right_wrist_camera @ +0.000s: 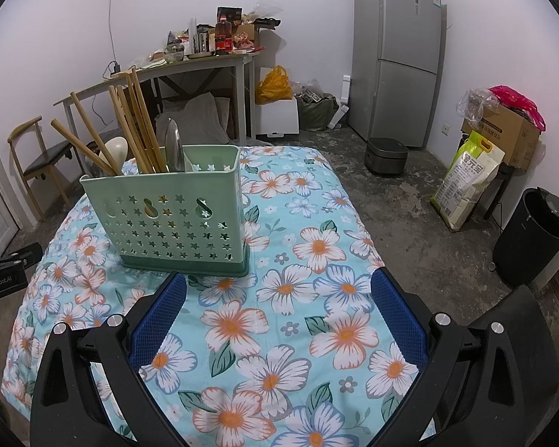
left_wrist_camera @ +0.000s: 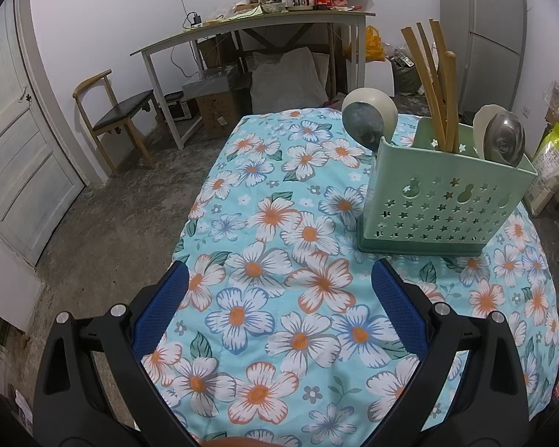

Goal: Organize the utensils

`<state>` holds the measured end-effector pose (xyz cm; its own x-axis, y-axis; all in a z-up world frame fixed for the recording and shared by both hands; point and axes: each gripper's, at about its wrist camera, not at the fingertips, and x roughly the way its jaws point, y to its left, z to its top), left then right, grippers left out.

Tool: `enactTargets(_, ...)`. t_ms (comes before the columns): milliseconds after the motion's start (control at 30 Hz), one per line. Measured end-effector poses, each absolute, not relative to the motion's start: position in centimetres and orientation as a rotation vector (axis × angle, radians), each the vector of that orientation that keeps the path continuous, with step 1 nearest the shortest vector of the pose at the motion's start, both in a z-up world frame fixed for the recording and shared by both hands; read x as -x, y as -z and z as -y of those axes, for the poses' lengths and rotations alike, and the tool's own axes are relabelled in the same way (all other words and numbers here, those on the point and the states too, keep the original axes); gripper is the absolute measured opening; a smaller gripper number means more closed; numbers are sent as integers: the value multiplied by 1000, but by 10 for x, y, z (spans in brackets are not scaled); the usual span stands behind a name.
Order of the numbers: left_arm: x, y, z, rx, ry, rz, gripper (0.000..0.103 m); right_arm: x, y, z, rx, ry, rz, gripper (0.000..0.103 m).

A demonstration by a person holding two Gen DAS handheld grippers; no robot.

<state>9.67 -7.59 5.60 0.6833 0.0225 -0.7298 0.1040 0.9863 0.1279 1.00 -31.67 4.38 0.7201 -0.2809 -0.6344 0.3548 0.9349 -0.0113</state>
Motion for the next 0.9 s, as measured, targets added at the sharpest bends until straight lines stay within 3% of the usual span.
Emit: enactTargets(900,-99,-56,73,-160,50,-826,95,-10,-43,318,-113,347,-685,96)
